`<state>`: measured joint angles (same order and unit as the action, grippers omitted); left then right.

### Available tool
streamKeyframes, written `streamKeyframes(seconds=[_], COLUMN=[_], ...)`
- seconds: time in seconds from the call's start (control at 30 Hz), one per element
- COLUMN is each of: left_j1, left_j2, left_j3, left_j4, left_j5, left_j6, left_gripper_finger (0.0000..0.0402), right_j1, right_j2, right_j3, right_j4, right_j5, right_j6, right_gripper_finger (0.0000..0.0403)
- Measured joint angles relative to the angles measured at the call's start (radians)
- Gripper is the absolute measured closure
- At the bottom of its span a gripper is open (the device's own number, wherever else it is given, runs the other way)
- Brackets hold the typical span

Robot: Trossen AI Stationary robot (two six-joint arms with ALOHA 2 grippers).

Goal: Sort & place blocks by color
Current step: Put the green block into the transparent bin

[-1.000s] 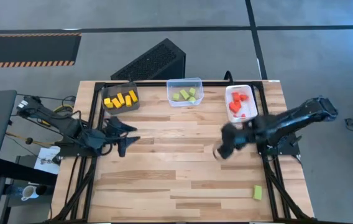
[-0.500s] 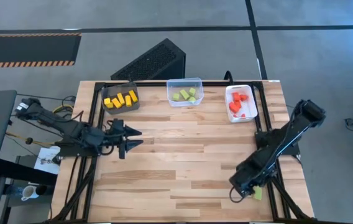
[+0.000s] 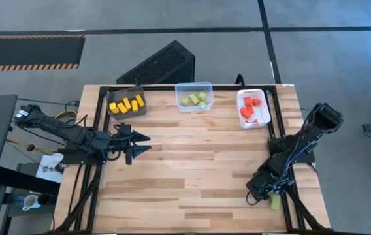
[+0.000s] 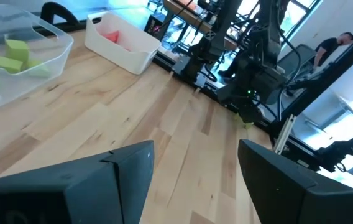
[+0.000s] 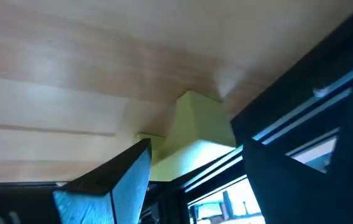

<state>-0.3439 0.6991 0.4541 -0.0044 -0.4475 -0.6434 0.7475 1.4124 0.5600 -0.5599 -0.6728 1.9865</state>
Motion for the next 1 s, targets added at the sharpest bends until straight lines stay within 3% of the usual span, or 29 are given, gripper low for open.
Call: streamKeyframes(seconds=[0.23,0.5,0.77,1.0], left_j1=[0.0,0.007,0.054,0.058], left_j2=[0.0,0.0,0.0,0.0], left_j3=[0.0,0.0,0.0,0.0], left_j4=[0.0,-0.001,0.01,0.018], left_j5=[-0.001,-0.004,0.026,0.041], left_j6=[-0.009,-0.014,-0.021,-0.033], left_gripper_finger=[0.0186,0.0186,0.0186,0.0186], right_j1=[-0.003,-0.065,-0.084,0.019], right_j2=[0.0,0.0,-0.001,-0.001], right_j3=[-0.046,-0.039,0.093,0.129], right_j4=[0.151,0.284,-0.032,-0.031], right_j5=[0.019,0.225,0.182,0.173], right_j6=[0.011,-0.008,-0.226,-0.208], right_gripper_finger=[0.0128,0.0128,0.0128,0.0128])
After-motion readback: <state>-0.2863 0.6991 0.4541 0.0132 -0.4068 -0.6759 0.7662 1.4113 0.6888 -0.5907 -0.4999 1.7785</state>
